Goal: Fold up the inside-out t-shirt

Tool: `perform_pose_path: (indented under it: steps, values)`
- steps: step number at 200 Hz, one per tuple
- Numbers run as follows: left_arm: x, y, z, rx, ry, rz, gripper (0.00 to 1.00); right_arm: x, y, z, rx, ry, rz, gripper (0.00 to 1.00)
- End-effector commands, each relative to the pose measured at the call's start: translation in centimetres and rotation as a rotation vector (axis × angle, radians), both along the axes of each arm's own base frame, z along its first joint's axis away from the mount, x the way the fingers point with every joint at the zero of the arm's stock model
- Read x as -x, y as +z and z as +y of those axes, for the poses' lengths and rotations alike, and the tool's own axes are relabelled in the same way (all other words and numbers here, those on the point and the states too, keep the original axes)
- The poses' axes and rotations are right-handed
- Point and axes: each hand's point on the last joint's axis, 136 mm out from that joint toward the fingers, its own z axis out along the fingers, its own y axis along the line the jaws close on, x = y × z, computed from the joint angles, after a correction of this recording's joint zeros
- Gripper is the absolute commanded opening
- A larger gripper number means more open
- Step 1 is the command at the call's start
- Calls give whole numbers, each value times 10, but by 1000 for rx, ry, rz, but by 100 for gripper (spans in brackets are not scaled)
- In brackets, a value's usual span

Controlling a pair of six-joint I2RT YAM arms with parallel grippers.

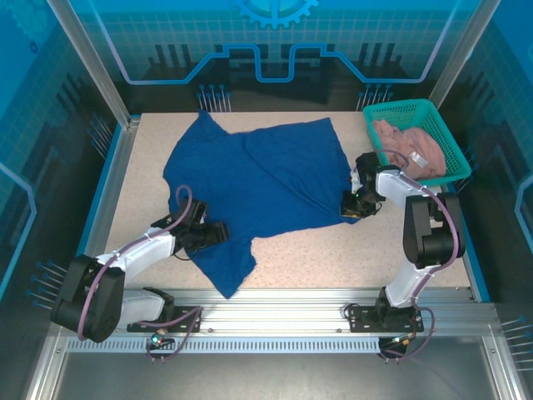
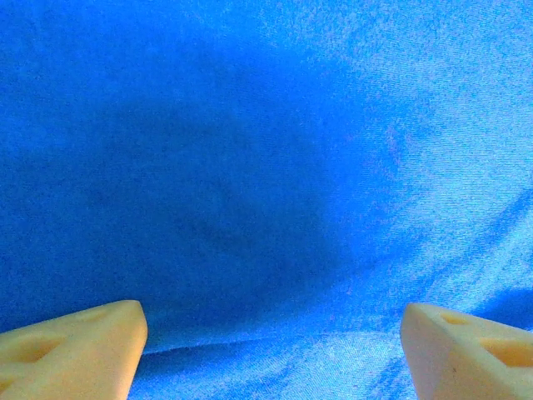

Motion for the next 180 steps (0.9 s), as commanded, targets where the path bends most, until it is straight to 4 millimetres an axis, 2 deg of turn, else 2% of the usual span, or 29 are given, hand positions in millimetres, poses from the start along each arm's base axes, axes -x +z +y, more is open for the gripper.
perform_pose_path:
  steps: [1, 28, 66, 122, 161, 180]
  values:
    - [18, -9, -1, 10, -14, 58, 82, 4, -6, 10, -34, 10, 25, 22]
    - [18, -9, -1, 10, -13, 55, 82, 5, -8, 11, -36, 8, 25, 20]
    - [18, -9, -1, 10, -16, 56, 82, -3, 3, 5, -15, -5, -16, 0]
    - [18, -8, -2, 11, -17, 53, 82, -25, 42, -18, 47, -59, -142, 0]
    - [17, -8, -1, 10, -16, 51, 82, -23, 39, -26, 73, -69, -131, 0]
    - [17, -8, -2, 11, -18, 51, 82, -31, 48, -34, 87, -88, -163, 0]
